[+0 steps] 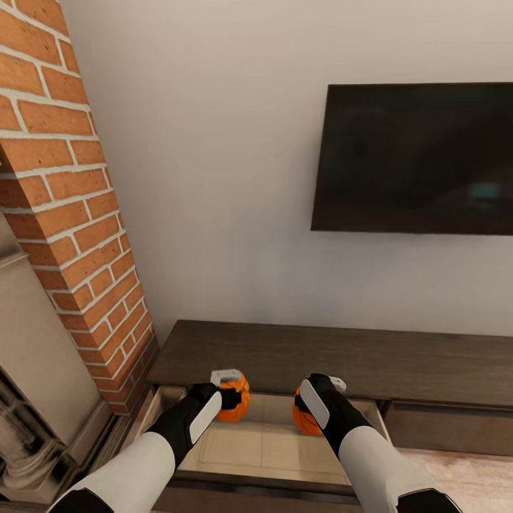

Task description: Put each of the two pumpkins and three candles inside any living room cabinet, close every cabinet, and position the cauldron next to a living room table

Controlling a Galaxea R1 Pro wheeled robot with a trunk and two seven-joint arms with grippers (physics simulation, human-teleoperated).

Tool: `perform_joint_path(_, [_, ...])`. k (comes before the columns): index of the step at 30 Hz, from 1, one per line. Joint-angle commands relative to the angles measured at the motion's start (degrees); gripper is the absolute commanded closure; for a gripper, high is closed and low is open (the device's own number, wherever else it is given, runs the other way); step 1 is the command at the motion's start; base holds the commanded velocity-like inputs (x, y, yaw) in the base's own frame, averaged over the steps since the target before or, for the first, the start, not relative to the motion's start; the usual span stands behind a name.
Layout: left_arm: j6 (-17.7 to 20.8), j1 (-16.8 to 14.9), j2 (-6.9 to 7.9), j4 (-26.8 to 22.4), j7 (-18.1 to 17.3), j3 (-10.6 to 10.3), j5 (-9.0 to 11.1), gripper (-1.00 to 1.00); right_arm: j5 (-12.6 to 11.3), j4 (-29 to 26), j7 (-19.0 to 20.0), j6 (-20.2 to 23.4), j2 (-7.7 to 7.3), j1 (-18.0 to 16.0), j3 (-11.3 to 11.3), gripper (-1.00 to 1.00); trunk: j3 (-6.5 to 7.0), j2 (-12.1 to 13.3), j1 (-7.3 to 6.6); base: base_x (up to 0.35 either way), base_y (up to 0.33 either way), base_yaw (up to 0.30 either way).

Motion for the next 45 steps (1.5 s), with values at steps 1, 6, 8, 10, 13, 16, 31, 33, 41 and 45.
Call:
perform_joint_path(1, [0.9,-0.1,-0.05,-0.2,0.7,-0.4,0.5,1.0,-0.4,-0.1,-0.4,0.2,0.0,0.0,0.2,1.0,-0.24,-0.5,0.22,0.0,0.0,0.0])
perform_joint_path(6, [1.8,0.0,-0.98,0.1,5.1,-0.3,0.7,1.0,-0.4,-0.2,-0.4,0.4,0.0,0.0,0.2,1.0,-1.14,-2.5,1.32,0.0,0.0,0.0])
perform_joint_path(8, [1.9,0.0,-1.0,0.2,6.5,-0.2,0.9,1.0,-0.4,-0.2,-0.4,0.4,0.0,0.0,0.2,1.0,-1.5,-3.3,1.76,0.0,0.0,0.0])
perform_joint_path(10, [1.9,0.0,-0.96,0.3,7.1,-0.1,1.0,1.0,-0.4,-0.3,-0.4,0.5,0.0,0.0,0.2,1.0,-1.86,-4.1,2.2,0.0,0.0,0.0])
perform_joint_path(13, [1.9,0.0,-0.91,0.4,7.4,0.1,1.0,1.0,-0.4,-0.3,-0.4,0.5,0.0,0.0,0.1,1.0,-2.39,-5.3,2.86,0.0,0.0,0.0])
perform_joint_path(16, [1.7,0.0,-0.95,1.1,7.4,0.2,1.1,1.0,-0.4,-0.3,-0.3,0.5,0.0,0.0,-0.1,1.0,-2.93,-6.5,3.52,0.0,0.0,0.0])
perform_joint_path(31, [0.9,0.0,-1.32,2.3,7.5,0.1,1.1,1.0,-0.4,-0.3,0.1,0.0,0.0,0.1,-0.1,1.0,-5.63,-12.5,6.81,0.0,0.0,0.0])
perform_joint_path(33, [0.9,0.0,-1.32,2.3,7.5,0.0,1.0,1.0,-0.4,-0.2,0.1,-0.4,0.0,0.1,-0.1,1.0,-5.98,-13.3,7.25,0.0,0.0,0.0])
perform_joint_path(41, [0.7,0.0,-1.32,2.3,7.4,0.0,0.8,1.0,-0.2,0.0,0.1,-0.8,0.0,0.1,-0.1,1.0,-7.42,-16.5,9.01,0.0,0.0,0.0])
perform_joint_path(45, [-0.4,0.0,-1.32,2.3,7.4,-0.1,0.7,1.0,-0.1,0.0,0.1,-0.9,0.0,0.1,0.1,1.0,-8.14,-18.1,9.89,0.0,0.0,0.0])
